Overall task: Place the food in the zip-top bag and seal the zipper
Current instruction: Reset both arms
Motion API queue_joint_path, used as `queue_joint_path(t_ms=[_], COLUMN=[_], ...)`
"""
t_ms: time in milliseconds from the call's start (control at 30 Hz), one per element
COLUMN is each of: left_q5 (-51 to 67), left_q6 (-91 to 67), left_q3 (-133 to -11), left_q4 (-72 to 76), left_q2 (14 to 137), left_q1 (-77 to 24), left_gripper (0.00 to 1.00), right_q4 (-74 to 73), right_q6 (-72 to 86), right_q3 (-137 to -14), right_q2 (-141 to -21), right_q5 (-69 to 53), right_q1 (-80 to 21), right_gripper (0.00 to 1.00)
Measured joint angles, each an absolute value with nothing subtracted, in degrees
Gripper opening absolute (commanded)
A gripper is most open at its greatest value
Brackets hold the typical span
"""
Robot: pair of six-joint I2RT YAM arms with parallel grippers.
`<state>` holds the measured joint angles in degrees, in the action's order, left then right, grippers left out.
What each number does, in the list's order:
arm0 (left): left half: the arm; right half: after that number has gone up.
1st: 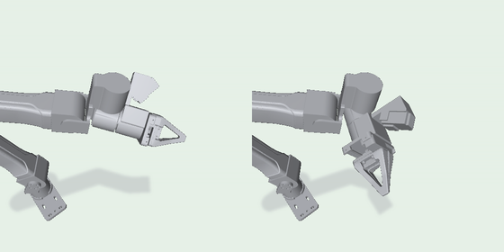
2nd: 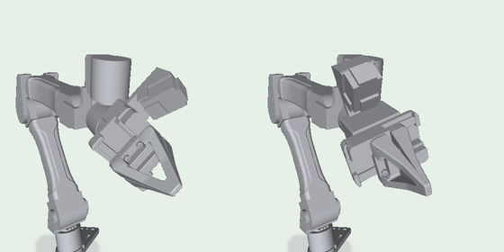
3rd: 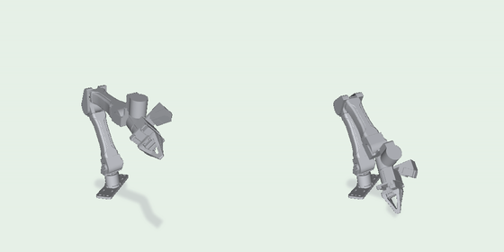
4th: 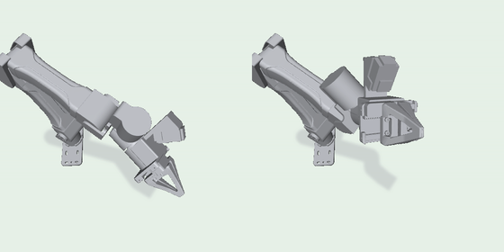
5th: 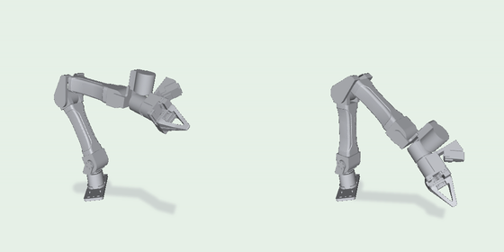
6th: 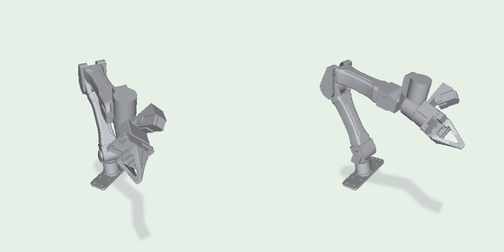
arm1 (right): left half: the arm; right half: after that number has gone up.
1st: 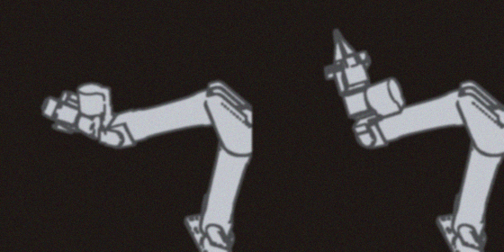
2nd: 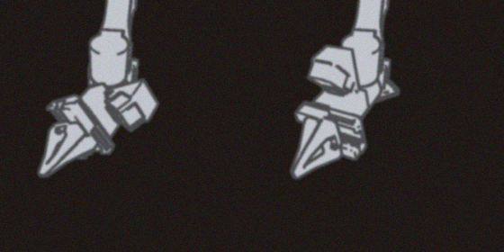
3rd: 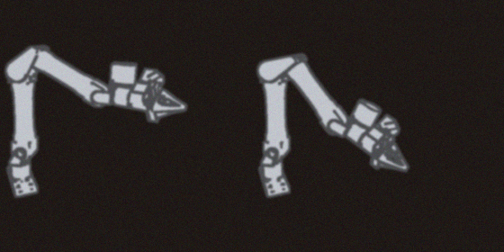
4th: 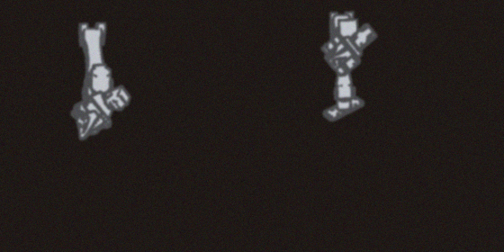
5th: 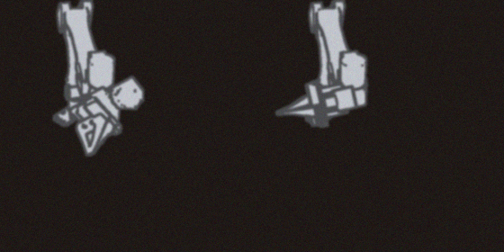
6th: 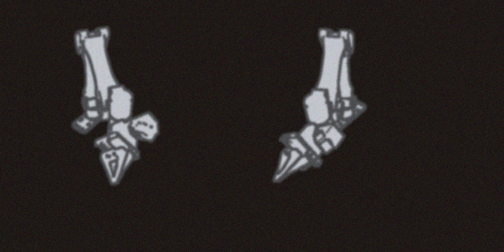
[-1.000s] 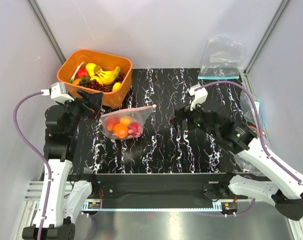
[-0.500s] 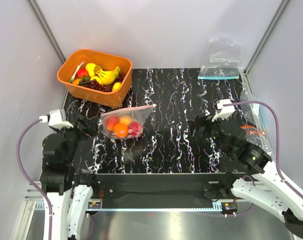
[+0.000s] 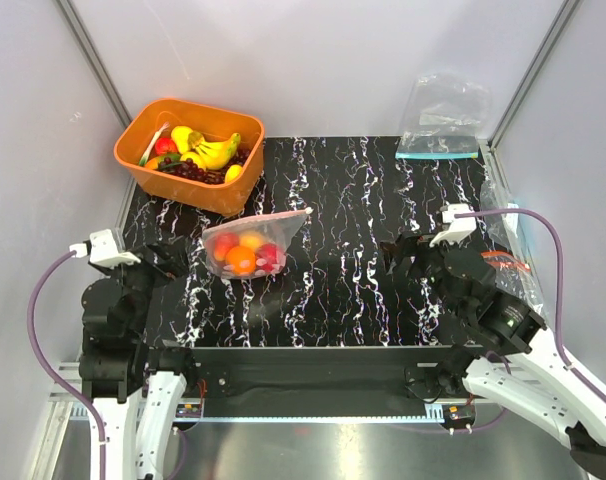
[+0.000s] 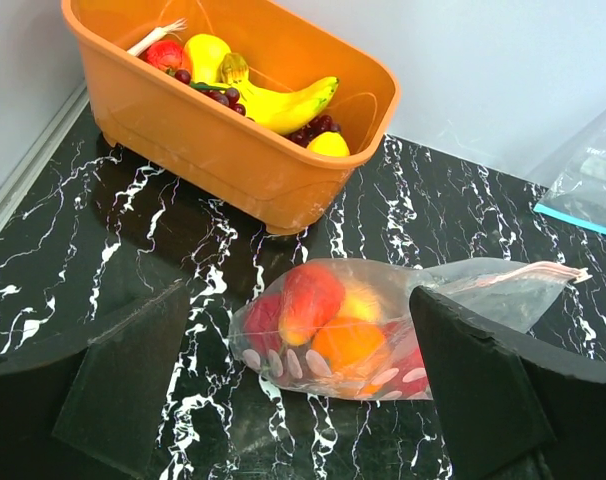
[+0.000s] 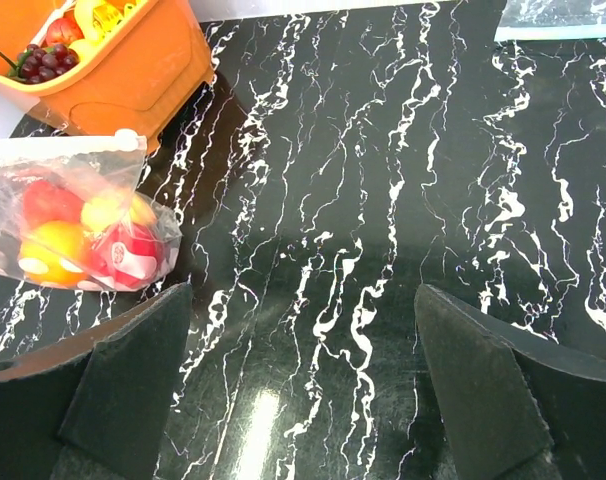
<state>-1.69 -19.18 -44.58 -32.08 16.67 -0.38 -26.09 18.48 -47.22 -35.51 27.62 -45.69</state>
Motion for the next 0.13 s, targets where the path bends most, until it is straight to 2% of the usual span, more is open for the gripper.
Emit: queue_joint_path(t_ms=[133], left_q5=[-1.5], left_q6=[-18.9], left_q3=[-44.4], left_q4=[-32.1], left_q2=[15.7], left_q1=[-0.4], left_gripper=[0.99], right_q4=[-26.0], right_q6=[18.7], right_q3=[-47.2], right_q2=[-35.4], right_q5=[27.9], right_q1=[-45.7], right_gripper=[1.00])
